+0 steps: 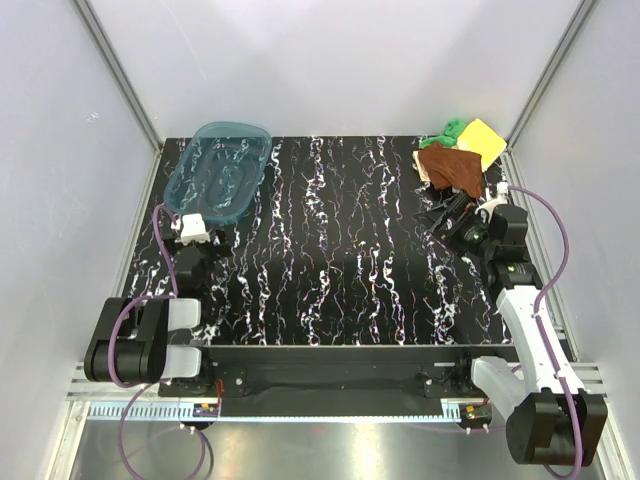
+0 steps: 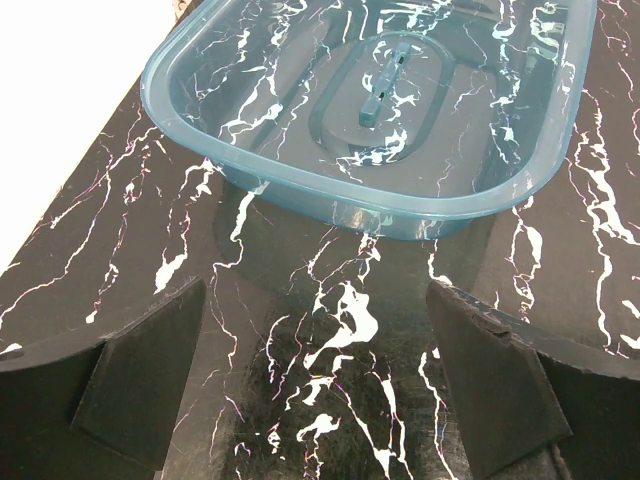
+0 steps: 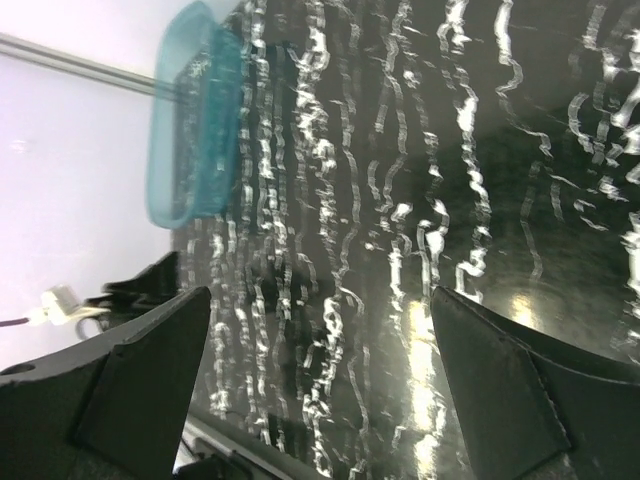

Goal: Roll the towels
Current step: Grab a towel with the right arm

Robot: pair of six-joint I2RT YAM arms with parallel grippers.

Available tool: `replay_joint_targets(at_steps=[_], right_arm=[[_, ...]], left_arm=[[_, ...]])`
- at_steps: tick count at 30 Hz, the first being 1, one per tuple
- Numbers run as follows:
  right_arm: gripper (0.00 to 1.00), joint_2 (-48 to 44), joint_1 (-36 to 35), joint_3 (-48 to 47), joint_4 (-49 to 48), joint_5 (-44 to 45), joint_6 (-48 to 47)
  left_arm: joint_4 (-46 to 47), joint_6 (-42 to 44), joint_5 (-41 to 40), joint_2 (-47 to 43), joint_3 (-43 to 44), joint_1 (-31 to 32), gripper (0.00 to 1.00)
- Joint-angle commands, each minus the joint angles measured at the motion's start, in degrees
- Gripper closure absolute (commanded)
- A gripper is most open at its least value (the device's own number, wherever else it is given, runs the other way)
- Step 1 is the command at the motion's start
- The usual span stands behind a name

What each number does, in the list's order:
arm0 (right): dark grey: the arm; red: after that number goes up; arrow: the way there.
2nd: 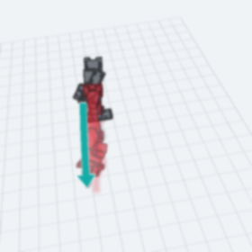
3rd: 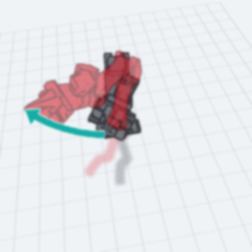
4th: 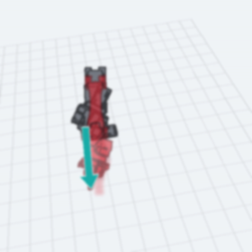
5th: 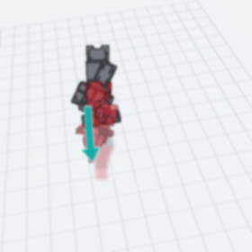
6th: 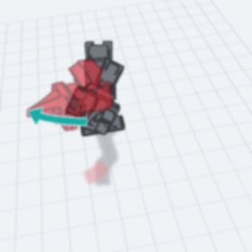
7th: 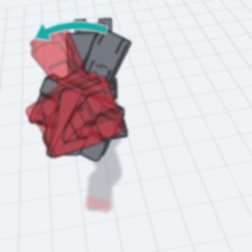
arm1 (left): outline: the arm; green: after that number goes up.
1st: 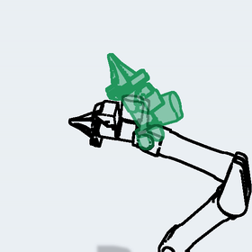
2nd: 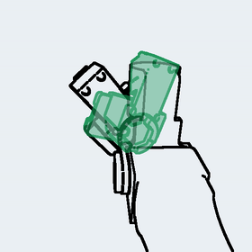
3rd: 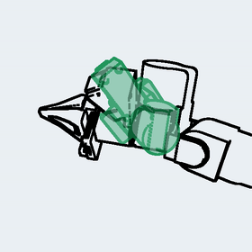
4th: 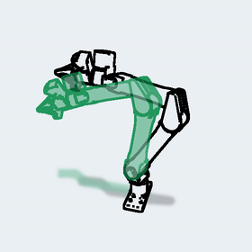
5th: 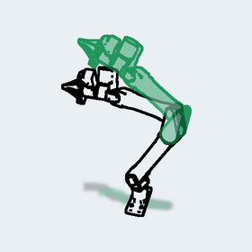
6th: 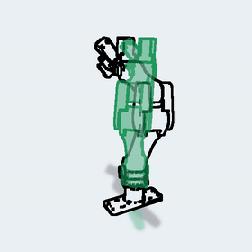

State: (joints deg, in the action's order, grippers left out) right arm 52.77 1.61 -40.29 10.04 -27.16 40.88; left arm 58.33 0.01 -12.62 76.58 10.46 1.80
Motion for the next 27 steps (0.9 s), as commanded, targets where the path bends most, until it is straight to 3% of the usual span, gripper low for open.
replay_joint_targets(at_steps=[1,6,10,16,20,23,27], right_arm=[[0.0,0.1,-0.2,-3.1,3.7,3.2,-4.7],[0.0,4.6,-0.1,-11.5,13.1,18.0,-10.0],[0.0,14.3,3.0,-18.5,18.7,29.2,-11.8],[0.05,25.0,13.0,-22.6,15.4,27.3,-8.5],[0.11,35.4,19.6,-26.8,12.6,19.5,-6.4],[0.19,44.4,21.2,-30.1,7.1,15.4,-3.5],[0.28,54.8,21.2,-36.0,5.7,18.3,-2.7]], left_arm=[[3.6,0.2,0.1,-0.5,1.2,-0.2,0.01],[3.7,0.3,0.1,-0.5,1.2,-0.2,0.01],[3.6,0.2,0.1,-0.5,1.2,-0.2,0.01],[3.7,0.1,0.1,-0.5,1.2,-0.2,0.01],[3.6,0.1,0.1,-0.4,1.3,-0.3,0.01],[3.7,0.1,0.1,-0.5,1.2,-0.3,0.01],[3.5,0.3,0.2,-0.5,1.3,-0.3,0.01]])
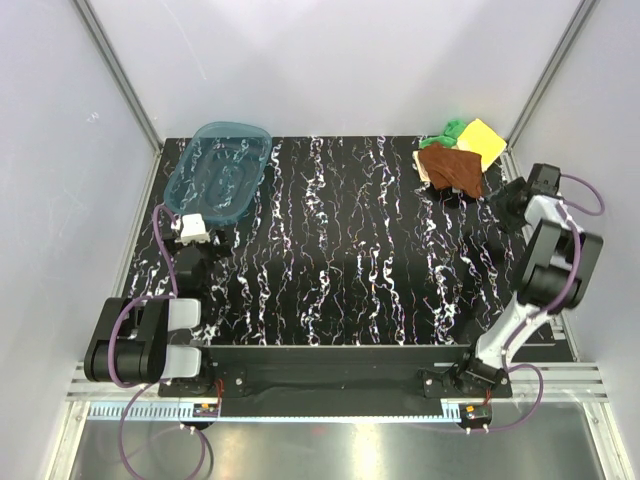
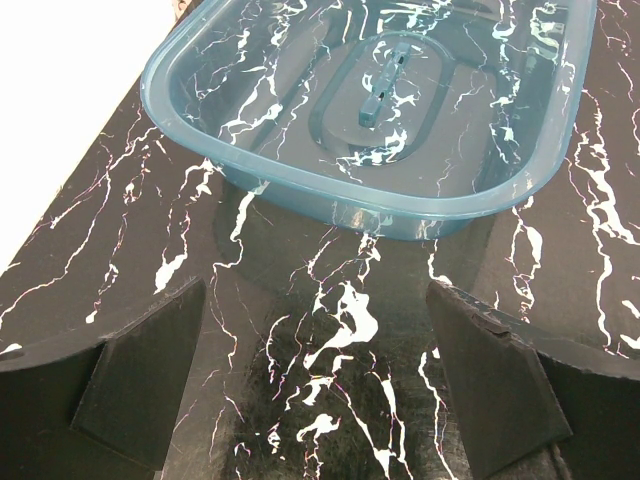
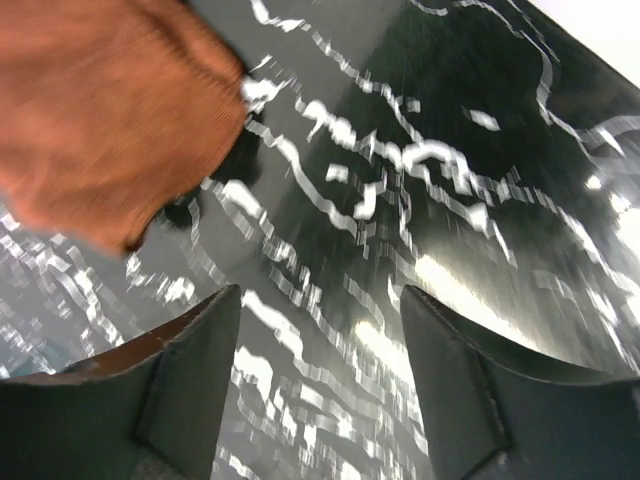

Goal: Roll the towels
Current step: Grab a towel with the right arm

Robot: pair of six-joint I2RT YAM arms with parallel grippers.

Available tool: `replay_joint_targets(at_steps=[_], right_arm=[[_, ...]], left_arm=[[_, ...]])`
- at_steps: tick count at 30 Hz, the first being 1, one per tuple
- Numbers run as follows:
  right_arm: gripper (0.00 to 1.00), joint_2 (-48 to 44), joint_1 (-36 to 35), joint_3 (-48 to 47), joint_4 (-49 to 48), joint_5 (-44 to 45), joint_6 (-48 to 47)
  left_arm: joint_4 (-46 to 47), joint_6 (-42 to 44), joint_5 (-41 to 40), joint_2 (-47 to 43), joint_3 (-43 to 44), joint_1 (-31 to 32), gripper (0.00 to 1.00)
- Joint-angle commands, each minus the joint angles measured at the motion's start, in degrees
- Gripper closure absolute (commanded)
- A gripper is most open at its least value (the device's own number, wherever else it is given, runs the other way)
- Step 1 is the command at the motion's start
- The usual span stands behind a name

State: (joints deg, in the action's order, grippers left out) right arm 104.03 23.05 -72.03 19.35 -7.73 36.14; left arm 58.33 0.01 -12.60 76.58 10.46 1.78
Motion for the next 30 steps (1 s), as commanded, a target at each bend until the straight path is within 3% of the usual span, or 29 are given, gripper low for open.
replay_joint_targets(at_steps=[1,3,4,13,30], right_arm=[[0.29,4.6,-0.2,-5.0,-4.4,-1.1,2.7],[0.31,7.6,-0.2,-7.3,-6.7,-1.8,3.9],[0.37,8.6,-0.2,-9.5,-7.1,-2.3,4.3],[0.46,21.3,-0.5,-22.9,-5.2,-6.0,6.2],[0.51,27.0,-3.6,-27.3,-1.2,-5.3,5.0]], left_arm=[[3.5,0.2,0.1,-0.5,1.2,-0.3,0.01],[3.5,0.2,0.2,-0.3,1.4,-0.3,0.01],[3.5,0.2,0.2,-0.4,1.4,-0.3,0.01],[3.4,0.2,0.2,-0.4,1.4,-0.3,0.01],[3.5,0.3,0.2,-0.4,1.4,-0.3,0.01]])
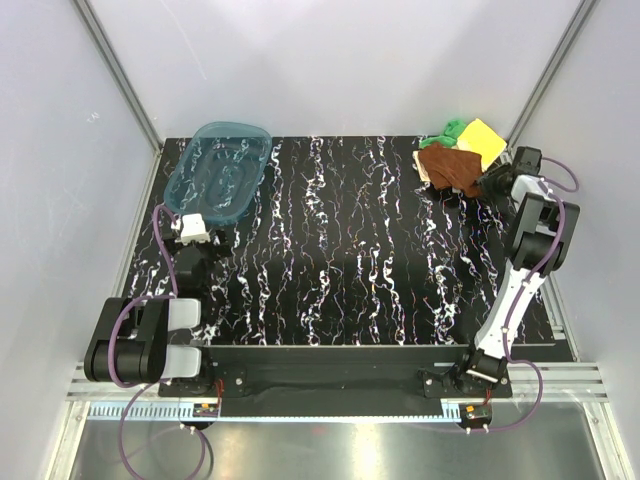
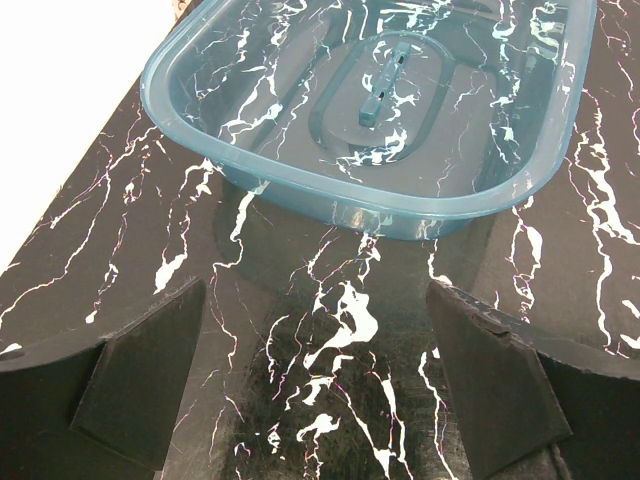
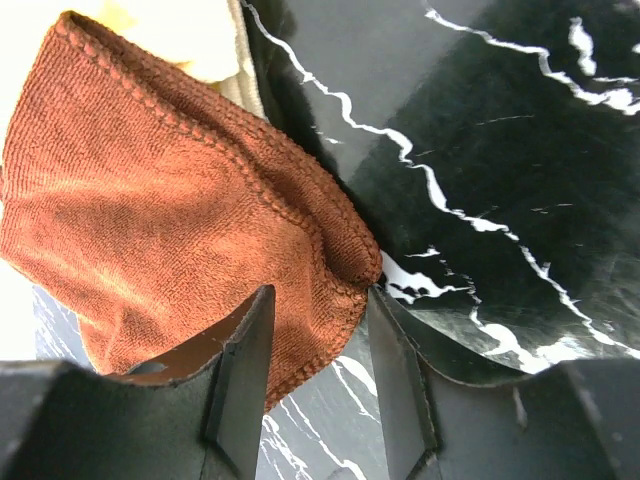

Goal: Roll the towels
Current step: Grab a towel with the right arm

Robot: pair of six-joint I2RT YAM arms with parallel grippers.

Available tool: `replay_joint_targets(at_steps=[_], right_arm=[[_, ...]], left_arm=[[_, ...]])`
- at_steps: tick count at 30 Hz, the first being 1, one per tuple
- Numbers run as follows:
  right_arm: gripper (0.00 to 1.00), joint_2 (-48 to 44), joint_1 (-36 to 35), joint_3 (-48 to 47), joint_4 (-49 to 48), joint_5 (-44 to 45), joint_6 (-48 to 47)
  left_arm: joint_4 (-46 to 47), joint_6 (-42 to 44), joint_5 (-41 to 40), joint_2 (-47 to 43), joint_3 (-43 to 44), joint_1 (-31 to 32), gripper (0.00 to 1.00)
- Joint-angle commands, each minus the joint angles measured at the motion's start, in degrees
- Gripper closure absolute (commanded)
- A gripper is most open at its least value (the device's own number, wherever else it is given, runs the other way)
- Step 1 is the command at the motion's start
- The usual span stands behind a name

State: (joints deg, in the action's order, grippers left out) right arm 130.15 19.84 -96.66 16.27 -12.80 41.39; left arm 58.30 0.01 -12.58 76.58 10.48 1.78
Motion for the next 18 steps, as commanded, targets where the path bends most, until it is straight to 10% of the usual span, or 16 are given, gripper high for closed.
replay_joint_targets(at_steps=[1,10,18], right_arm=[[0.5,0.6,-0.4,-2.3,2.0,0.1,-0.3],[0.58,-2.1,-0.4,0.9,1.5,0.8,-1.4],[0.9,-1.7,-0.4,2.9,0.1,-0.2,-1.2]], left_arm=[[3.5,0.3,0.2,-0.4,1.4,-0.3,0.01],[3.5,0.2,0.2,-0.5,1.4,-0.3,0.01],[3.6,0.2,0.2,-0.4,1.4,-0.3,0.01]])
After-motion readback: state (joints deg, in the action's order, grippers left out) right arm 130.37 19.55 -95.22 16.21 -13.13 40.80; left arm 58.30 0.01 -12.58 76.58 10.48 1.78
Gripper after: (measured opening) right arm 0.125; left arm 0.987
